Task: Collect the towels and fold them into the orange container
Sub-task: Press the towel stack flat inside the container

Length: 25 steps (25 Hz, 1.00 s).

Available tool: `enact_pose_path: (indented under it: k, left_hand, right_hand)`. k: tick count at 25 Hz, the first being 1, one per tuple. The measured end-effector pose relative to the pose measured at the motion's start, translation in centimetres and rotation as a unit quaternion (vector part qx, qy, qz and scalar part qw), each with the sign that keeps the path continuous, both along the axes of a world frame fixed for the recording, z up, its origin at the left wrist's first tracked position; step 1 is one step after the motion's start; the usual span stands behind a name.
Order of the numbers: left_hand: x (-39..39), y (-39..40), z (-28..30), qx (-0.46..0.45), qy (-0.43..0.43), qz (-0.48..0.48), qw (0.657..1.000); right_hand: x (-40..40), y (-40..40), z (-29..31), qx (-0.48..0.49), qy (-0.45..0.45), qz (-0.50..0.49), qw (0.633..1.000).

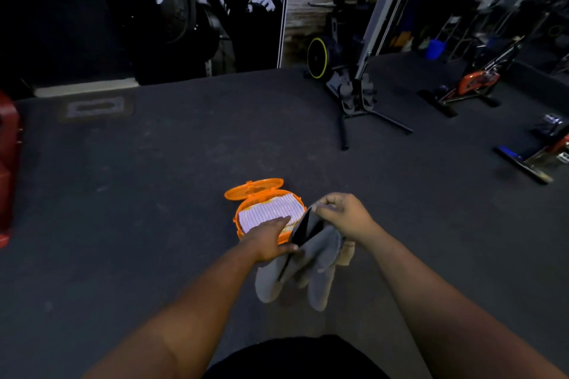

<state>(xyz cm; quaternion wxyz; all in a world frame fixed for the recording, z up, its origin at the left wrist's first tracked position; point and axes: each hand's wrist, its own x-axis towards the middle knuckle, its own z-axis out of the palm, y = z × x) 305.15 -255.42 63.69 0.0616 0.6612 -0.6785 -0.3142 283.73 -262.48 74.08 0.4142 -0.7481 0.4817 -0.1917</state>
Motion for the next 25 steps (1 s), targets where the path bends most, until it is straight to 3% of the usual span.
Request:
enact_pose_path:
  k: [2,4,5,7,8,9,11,13,14,16,18,22,24,25]
  left_hand:
    - [-0.4,-2.4,0.3,-0.012,0.072,0.031,0.997]
    - [-0.1,-4.5,0.1,-0.054,0.124,0.087,0.987]
    - [0.3,-5.5,0.3,-0.068,0.155,0.131,0.977]
    - [1.6,-7.0,0.8,-0.109,0.218,0.253,0.936]
    - [2.2,-7.6,1.3,-0.13,0.242,0.316,0.908]
    - [2.7,-8.1,1.6,-0.152,0.253,0.364,0.883]
    - [3.6,-8.7,1.9,-0.175,0.239,0.409,0.863]
    - [3.4,-8.6,2.2,-0.156,0.189,0.417,0.875]
    - [3.0,-8.5,2.5,-0.132,0.157,0.41,0.889]
    - [2.2,-8.7,2.8,-0.109,0.112,0.403,0.902]
    - [1.0,-9.1,3.0,-0.115,0.126,0.4,0.9]
    - [-2.4,-10.4,4.2,-0.133,0.149,0.371,0.907]
    - [-3.3,-10.6,5.1,-0.18,0.159,0.399,0.885]
    - [-3.2,-10.6,5.5,-0.197,0.21,0.442,0.85]
  right_hand:
    - [0.7,-2.4,0.9,0.006,-0.015,0.047,0.999]
    - [0.6,-5.1,1.3,-0.03,0.05,0.092,0.994]
    - [0.3,-6.8,1.4,-0.064,0.142,0.124,0.98]
    - [-0.6,-10.0,0.9,-0.112,0.362,0.196,0.904]
    - [-1.2,-11.4,0.1,-0.125,0.434,0.205,0.868]
    - [-1.9,-12.7,-0.8,-0.131,0.456,0.195,0.858]
    - [-3.4,-15.6,-3.2,-0.121,0.382,0.145,0.904]
    - [-4.5,-18.0,-4.7,-0.035,0.207,0.089,0.974]
    - [-4.6,-19.0,-5.1,0.018,0.115,0.057,0.992]
    - [-3.7,-20.4,-4.7,0.078,-0.003,0.02,0.997]
    - [-1.7,-20.9,-4.3,0.08,-0.065,0.054,0.993]
    - [3.3,-20.8,-2.7,0.105,-0.126,0.156,0.974]
    - [4.6,-20.7,-1.5,0.101,-0.134,0.171,0.971]
    - [4.7,-20.9,-0.9,0.081,-0.139,0.183,0.97]
